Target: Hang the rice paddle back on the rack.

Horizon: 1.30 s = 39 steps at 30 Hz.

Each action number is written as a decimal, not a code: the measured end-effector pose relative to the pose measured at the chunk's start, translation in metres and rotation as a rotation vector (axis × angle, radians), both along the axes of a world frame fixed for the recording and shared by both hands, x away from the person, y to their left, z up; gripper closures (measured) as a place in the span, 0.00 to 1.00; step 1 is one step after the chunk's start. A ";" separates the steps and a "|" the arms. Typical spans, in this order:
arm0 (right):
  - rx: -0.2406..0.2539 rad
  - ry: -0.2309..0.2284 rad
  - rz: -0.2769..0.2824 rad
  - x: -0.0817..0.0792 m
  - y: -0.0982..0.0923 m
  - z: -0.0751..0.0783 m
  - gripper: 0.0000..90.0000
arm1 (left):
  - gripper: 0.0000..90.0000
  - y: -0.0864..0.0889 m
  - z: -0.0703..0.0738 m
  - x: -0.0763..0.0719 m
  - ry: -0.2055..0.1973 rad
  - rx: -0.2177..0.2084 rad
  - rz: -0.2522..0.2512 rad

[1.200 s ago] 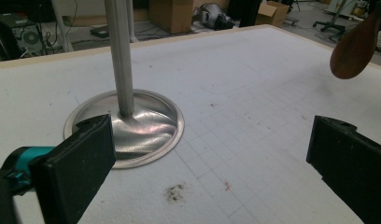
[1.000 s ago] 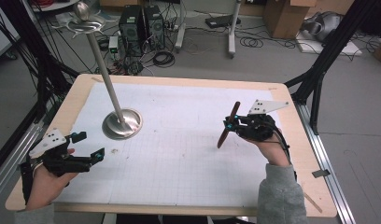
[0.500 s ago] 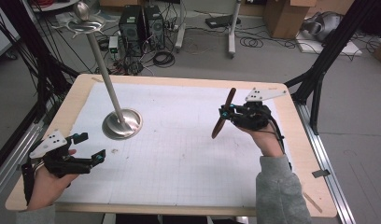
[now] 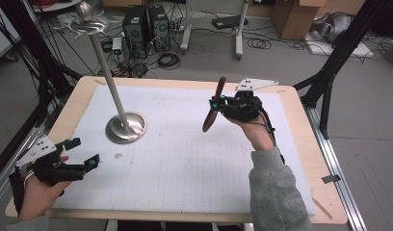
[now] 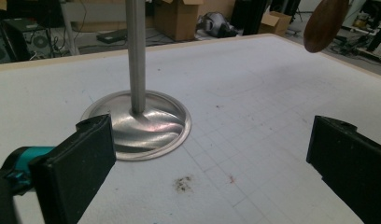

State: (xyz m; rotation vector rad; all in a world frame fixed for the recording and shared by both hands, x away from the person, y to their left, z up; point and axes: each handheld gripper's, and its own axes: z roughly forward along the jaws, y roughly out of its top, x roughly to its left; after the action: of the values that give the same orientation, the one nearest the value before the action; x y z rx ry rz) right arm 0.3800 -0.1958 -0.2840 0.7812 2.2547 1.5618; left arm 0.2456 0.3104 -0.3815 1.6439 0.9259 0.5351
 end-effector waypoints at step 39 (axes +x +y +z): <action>-0.062 -0.098 0.051 0.010 0.097 0.047 0.86 | 0.02 0.003 0.001 -0.012 -0.005 0.001 0.016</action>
State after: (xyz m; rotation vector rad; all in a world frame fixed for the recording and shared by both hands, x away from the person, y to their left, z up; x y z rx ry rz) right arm 0.3896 -0.0984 -0.2367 0.6214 2.2569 1.5101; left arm 0.2338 0.3135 -0.3803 1.6363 0.9365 0.5503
